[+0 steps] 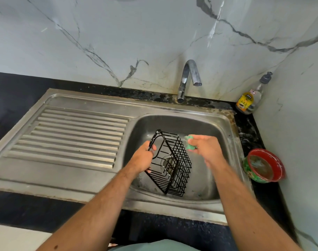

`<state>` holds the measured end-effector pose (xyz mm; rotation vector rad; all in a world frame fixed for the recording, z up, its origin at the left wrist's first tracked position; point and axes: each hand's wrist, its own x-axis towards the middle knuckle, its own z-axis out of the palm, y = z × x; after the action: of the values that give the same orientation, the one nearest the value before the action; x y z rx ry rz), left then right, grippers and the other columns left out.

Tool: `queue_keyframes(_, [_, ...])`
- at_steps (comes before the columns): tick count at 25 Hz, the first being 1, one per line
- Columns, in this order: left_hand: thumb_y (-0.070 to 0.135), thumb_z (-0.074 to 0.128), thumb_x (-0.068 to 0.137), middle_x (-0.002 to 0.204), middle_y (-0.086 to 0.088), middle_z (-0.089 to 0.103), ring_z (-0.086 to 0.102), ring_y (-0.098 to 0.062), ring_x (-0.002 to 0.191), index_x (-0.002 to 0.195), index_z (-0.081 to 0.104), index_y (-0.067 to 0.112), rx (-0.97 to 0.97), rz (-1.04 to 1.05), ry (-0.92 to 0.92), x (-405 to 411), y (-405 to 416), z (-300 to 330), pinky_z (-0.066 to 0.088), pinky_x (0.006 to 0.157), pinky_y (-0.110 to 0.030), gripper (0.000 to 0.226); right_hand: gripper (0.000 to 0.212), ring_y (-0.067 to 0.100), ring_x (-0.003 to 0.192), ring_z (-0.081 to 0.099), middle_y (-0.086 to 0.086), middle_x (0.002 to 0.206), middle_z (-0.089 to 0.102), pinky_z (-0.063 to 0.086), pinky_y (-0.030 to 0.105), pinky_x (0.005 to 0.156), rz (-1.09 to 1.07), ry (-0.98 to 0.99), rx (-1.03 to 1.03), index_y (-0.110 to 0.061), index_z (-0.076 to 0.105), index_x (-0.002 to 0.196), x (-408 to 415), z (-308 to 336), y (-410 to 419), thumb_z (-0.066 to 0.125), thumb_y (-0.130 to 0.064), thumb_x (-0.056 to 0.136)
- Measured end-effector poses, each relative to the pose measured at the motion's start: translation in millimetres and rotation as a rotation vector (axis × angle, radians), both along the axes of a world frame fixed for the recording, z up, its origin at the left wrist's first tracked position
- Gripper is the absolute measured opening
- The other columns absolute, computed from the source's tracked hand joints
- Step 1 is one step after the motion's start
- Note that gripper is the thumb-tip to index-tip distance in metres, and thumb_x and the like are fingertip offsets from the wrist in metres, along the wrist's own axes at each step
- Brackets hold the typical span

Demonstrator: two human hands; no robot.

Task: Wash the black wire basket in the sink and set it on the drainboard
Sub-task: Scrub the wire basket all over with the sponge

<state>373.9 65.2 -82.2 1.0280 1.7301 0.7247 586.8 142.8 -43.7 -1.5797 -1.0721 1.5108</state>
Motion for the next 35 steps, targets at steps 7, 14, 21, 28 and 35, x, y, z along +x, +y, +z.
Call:
queue_keyframes(7, [0.013,0.039,0.101,0.098,-0.005,0.055,0.050,-0.019,0.077,0.093,0.051,0.023,-0.002,0.216,-0.074,5.1,-1.0,-4.1,0.046,0.042,-0.024,0.017,0.021,0.015,0.075,0.076,-0.002,0.088,0.078,0.063,0.036,0.077,0.093,-0.126,0.038,-0.016,0.078,0.099,-43.9,-14.5,-45.0,0.082,-0.010,0.080])
queue_keyframes(14, [0.013,0.040,0.102,0.092,-0.003,0.057,0.051,-0.017,0.075,0.093,0.052,0.026,0.016,0.137,0.002,4.0,-4.1,-7.2,0.048,0.045,-0.024,0.019,0.010,0.017,0.063,0.074,0.008,0.076,0.077,0.063,0.032,0.069,-0.092,-0.088,-0.061,-0.008,0.077,0.078,-51.4,10.8,-7.7,0.086,-0.009,0.074])
queue_keyframes(21, [0.017,0.041,0.105,0.092,0.002,0.059,0.052,-0.016,0.075,0.094,0.052,0.030,0.029,0.121,0.022,-3.7,-2.0,-13.3,0.048,0.049,-0.026,0.020,0.014,0.013,0.056,0.070,0.012,0.076,0.075,0.058,0.022,0.055,0.012,0.009,-0.257,0.001,0.072,0.091,-43.9,10.8,-23.6,0.081,-0.005,0.081])
queue_keyframes(28, [0.019,0.040,0.105,0.087,-0.003,0.057,0.051,-0.020,0.070,0.092,0.051,0.031,0.020,0.084,0.053,-8.9,-5.4,-14.9,0.049,0.047,-0.027,0.021,0.018,0.010,0.042,0.052,0.002,0.057,0.062,0.051,0.022,0.049,-0.010,-0.008,-0.247,-0.001,0.073,0.087,-56.8,-4.9,-34.8,0.078,-0.018,0.087])
queue_keyframes(35, [0.020,0.040,0.103,0.106,-0.010,0.064,0.057,-0.022,0.077,0.087,0.050,0.035,0.003,0.163,0.003,-6.5,-6.4,-15.8,0.050,0.045,-0.026,0.024,0.009,0.006,0.052,0.064,-0.006,0.075,0.073,0.052,0.024,0.057,0.091,-0.170,0.159,-0.021,0.078,0.097,-51.9,-12.9,-52.5,0.070,-0.023,0.092])
